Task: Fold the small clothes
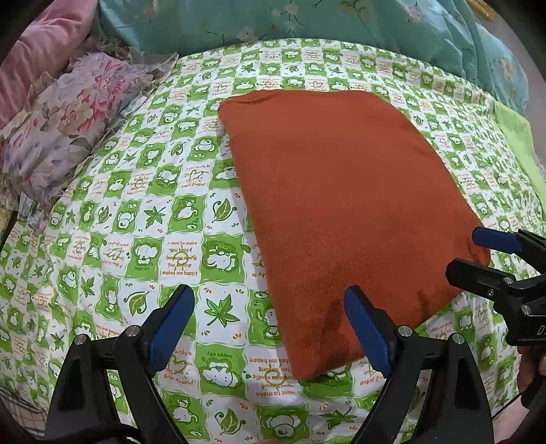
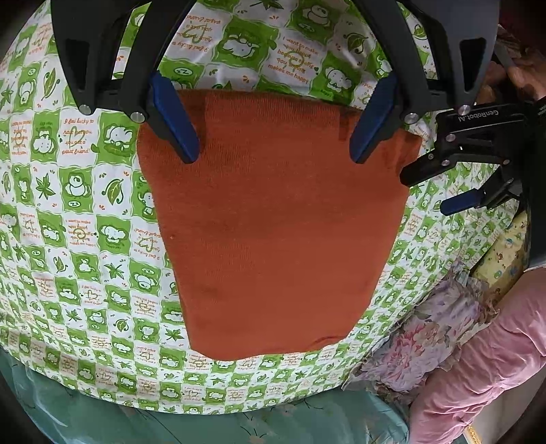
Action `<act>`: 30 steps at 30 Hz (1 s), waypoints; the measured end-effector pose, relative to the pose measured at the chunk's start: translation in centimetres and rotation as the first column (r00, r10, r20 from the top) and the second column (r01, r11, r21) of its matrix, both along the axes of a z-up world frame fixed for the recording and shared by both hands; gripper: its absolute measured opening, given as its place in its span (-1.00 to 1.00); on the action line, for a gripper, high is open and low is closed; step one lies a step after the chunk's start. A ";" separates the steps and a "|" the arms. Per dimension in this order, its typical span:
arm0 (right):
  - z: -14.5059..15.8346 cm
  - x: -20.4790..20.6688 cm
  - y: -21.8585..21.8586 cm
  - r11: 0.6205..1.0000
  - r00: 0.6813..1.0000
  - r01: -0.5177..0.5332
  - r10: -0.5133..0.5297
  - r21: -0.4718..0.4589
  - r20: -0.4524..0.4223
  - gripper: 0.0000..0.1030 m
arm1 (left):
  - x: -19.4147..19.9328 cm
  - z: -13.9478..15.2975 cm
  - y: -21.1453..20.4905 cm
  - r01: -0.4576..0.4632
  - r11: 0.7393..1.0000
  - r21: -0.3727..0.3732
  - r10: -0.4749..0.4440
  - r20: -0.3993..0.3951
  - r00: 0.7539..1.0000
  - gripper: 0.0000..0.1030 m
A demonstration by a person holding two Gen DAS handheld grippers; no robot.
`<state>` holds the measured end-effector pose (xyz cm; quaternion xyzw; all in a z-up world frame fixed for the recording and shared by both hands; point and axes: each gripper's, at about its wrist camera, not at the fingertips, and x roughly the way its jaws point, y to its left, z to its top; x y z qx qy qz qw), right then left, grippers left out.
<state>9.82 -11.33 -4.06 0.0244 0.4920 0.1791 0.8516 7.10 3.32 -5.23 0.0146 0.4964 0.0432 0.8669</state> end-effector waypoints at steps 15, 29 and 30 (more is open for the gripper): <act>0.1 0.0 0.5 1.000 1.000 -0.007 0.007 0.002 0.005 0.74 | 0.0 0.1 -0.1 0.000 1.000 -0.002 0.000 0.002 1.000 0.74; 0.2 -0.1 0.6 1.000 1.000 -0.009 0.008 0.002 0.007 0.74 | 0.1 0.3 -0.1 0.015 1.000 -0.002 -0.015 0.001 1.000 0.74; 0.2 -0.1 0.6 1.000 1.000 -0.007 0.007 0.004 0.008 0.74 | 0.1 0.3 -0.2 0.016 1.000 0.000 -0.016 0.002 1.000 0.74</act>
